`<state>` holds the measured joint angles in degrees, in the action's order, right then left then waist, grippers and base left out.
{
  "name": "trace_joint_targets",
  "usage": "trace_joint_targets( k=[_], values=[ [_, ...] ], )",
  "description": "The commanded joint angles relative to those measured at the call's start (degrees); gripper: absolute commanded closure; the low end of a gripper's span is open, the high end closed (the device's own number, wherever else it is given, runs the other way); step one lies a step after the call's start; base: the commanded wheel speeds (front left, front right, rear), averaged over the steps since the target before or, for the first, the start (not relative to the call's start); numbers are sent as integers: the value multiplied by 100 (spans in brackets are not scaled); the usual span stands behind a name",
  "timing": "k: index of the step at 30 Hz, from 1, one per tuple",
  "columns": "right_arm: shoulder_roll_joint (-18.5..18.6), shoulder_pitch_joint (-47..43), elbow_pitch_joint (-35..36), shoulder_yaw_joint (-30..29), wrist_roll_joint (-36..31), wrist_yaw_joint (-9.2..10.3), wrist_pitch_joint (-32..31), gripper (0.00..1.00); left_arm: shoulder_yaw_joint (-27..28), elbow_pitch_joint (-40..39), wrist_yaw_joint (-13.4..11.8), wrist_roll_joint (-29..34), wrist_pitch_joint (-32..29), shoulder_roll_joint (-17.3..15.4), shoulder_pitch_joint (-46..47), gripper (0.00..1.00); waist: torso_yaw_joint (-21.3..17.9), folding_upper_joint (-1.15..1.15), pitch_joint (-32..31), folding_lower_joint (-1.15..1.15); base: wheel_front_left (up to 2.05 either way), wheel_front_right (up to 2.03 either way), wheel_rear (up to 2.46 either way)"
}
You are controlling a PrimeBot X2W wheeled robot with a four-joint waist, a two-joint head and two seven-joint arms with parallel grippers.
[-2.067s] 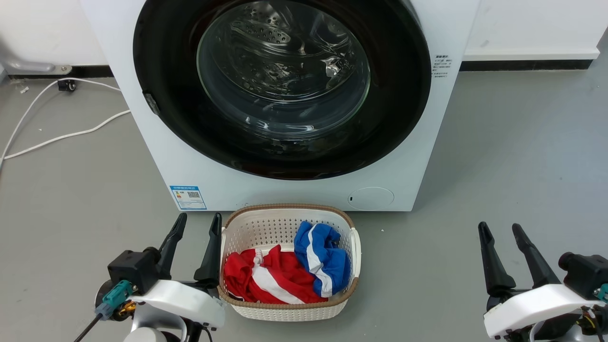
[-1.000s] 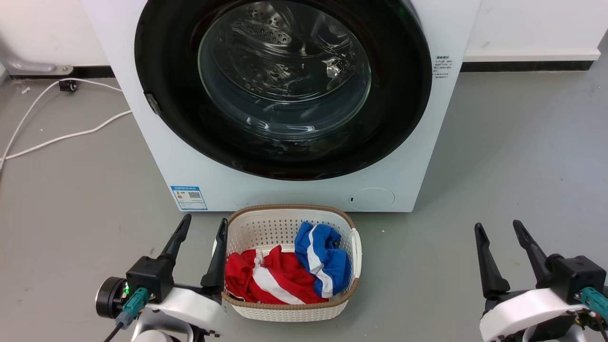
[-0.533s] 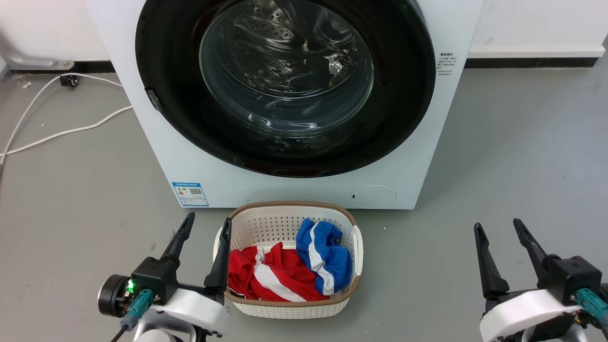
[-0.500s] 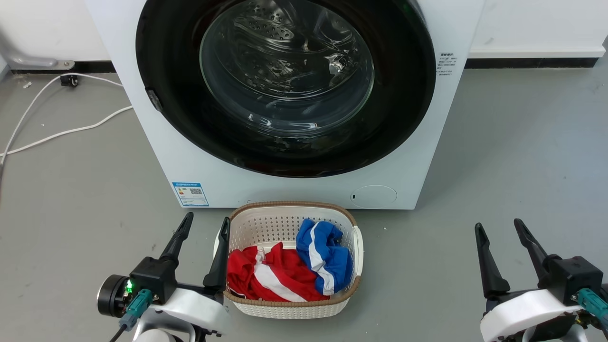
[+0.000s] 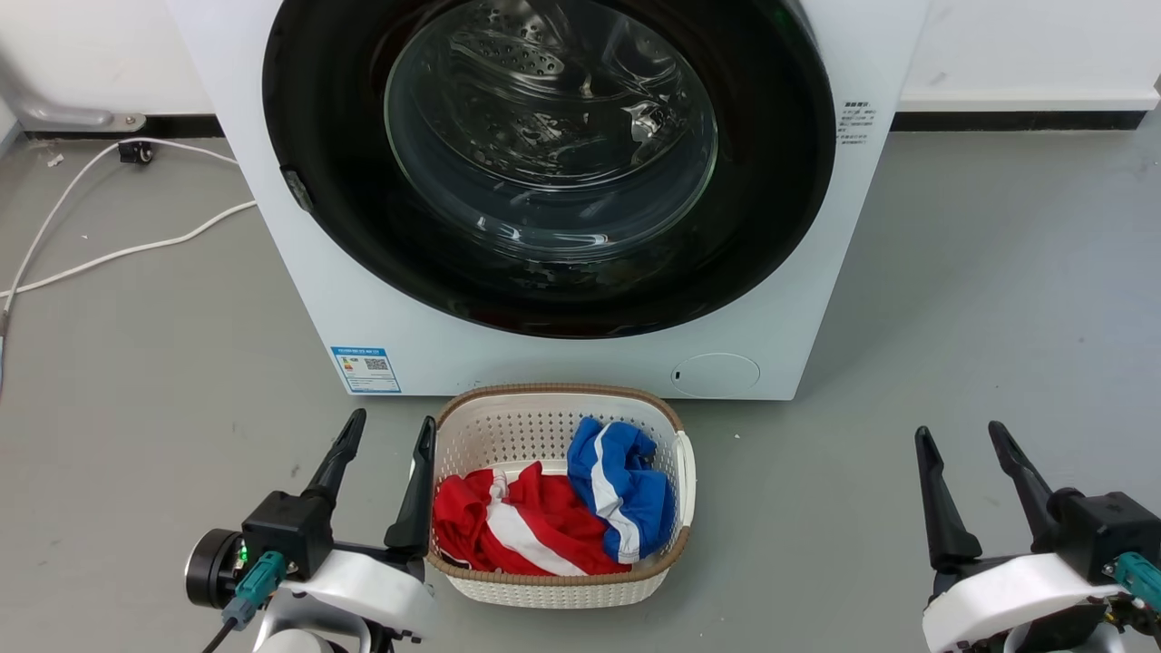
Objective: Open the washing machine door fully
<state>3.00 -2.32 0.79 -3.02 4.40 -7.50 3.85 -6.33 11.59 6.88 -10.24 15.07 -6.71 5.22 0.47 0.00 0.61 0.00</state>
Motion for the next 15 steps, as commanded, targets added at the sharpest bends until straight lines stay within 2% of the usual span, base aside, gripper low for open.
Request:
trace_joint_targets(
  k=[1,2,3,6,9,13,15],
  values=[
    [-21,-1,-32,-1,81,2,-4,61,30,15,10,-11,15,17,67,0,0,0,3,0,0,0,0],
    [-21,4,-38,-4,149,1,-17,90,36,18,13,-10,15,20,68,0,0,0,4,0,0,0,0],
    [-21,6,-55,-15,188,2,-34,100,39,20,15,-10,15,24,69,0,1,0,7,0,0,0,0],
    [-21,4,-112,-58,514,2,-42,100,50,22,14,-8,15,37,67,0,3,0,9,0,0,0,0],
    [-20,21,-208,-106,1348,1,-10,100,62,11,18,1,15,52,65,0,5,0,17,0,0,0,0],
    [-20,114,-390,-179,3038,1,59,100,86,-6,23,3,15,72,76,0,9,0,44,0,0,0,0],
    [-19,183,-463,-212,4192,1,81,100,96,-23,26,7,15,84,98,0,13,0,78,0,0,0,0]
  ],
)
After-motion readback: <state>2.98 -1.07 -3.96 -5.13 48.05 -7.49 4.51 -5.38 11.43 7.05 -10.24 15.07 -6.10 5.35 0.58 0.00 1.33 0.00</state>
